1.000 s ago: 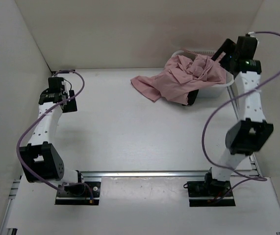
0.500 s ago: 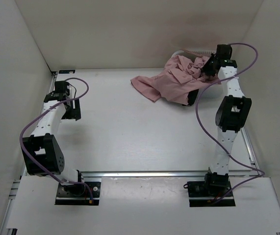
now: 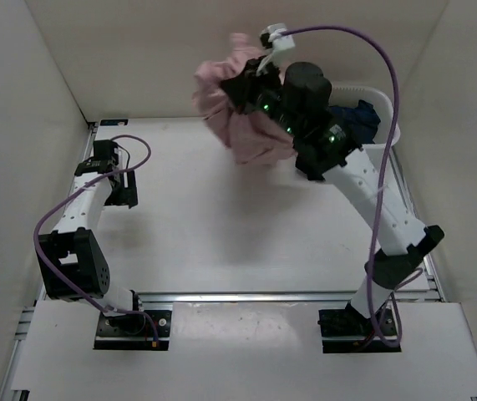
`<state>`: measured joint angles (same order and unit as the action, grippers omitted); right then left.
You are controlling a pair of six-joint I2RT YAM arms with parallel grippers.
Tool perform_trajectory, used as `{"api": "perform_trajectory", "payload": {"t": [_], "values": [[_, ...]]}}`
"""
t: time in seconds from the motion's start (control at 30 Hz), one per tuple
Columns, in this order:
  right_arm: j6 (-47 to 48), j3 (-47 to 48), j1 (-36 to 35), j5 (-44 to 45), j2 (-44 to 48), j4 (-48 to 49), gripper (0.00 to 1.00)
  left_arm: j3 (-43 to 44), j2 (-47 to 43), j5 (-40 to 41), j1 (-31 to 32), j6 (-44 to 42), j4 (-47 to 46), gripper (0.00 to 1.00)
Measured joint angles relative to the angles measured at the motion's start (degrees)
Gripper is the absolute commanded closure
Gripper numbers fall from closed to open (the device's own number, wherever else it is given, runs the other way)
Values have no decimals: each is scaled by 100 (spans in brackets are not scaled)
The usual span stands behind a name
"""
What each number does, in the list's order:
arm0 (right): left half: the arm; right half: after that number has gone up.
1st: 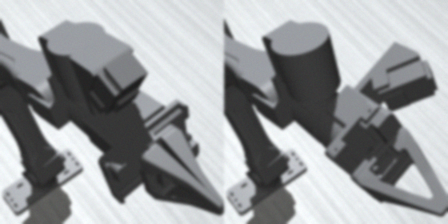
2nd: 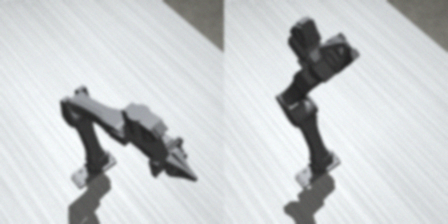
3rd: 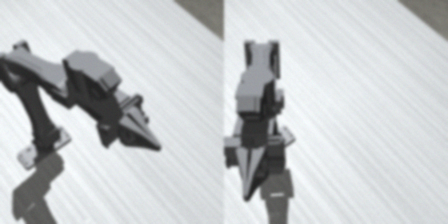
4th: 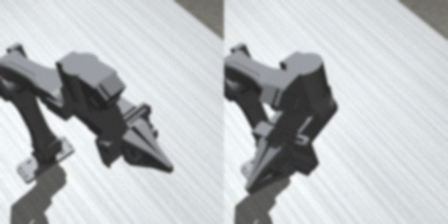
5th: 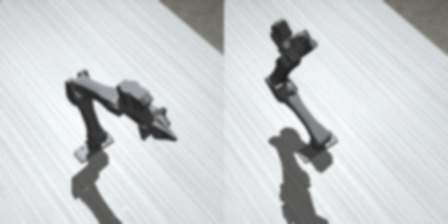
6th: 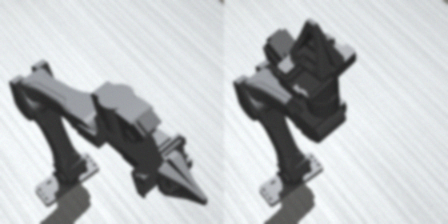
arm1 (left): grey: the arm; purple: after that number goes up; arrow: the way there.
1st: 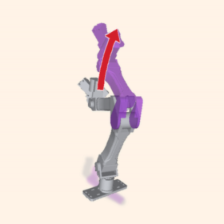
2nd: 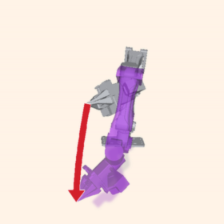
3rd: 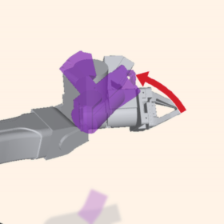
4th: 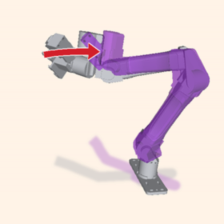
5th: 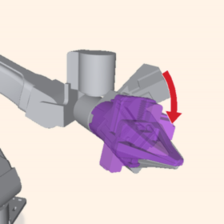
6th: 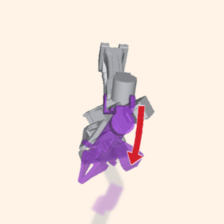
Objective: Fold and stack the trousers
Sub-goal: Grab the trousers from the pile
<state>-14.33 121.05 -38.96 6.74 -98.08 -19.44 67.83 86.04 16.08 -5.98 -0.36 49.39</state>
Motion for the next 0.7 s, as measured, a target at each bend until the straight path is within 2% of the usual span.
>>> {"api": "perform_trajectory", "payload": {"t": [0.07, 0.1, 0.17, 0.3, 0.33, 0.37, 0.4, 0.47, 0.5, 0.6, 0.7], "values": [[140, 72, -887, -98, 264, 411, 100, 68, 2, -70, -79, -2, 48, 0], [155, 101, -1058, -83, 352, 544, 100, 146, 2, -114, -142, -2, 92, 0], [125, 142, -1054, 98, 479, 643, 100, 420, 33, -186, -278, -2, 210, 0], [-299, -111, -575, 619, 481, 391, 98, 999, 59, -177, -505, 2, 236, 0], [-422, -439, -483, 702, 531, 396, 93, 1078, 55, -149, -527, 2, 219, 0], [-570, -848, -376, 791, 599, 295, 79, 1119, 50, -120, -540, 2, 197, 0], [-739, -1248, -282, 861, 651, 157, 69, 1134, 48, -68, -540, 2, 199, 0], [-1119, -2319, -63, 944, 750, -90, 36, 1128, 48, 9, -538, 2, 214, 0], [-1274, -2929, 79, 988, 815, -260, 14, 1106, 48, 63, -538, 2, 223, 0], [-1628, -4461, 531, 1161, 1038, -730, 8, 949, 48, 146, -538, 2, 205, 0], [-1757, -5331, 870, 1408, 1397, -1320, 8, 610, 42, 197, -498, 2, 203, 0]]}}
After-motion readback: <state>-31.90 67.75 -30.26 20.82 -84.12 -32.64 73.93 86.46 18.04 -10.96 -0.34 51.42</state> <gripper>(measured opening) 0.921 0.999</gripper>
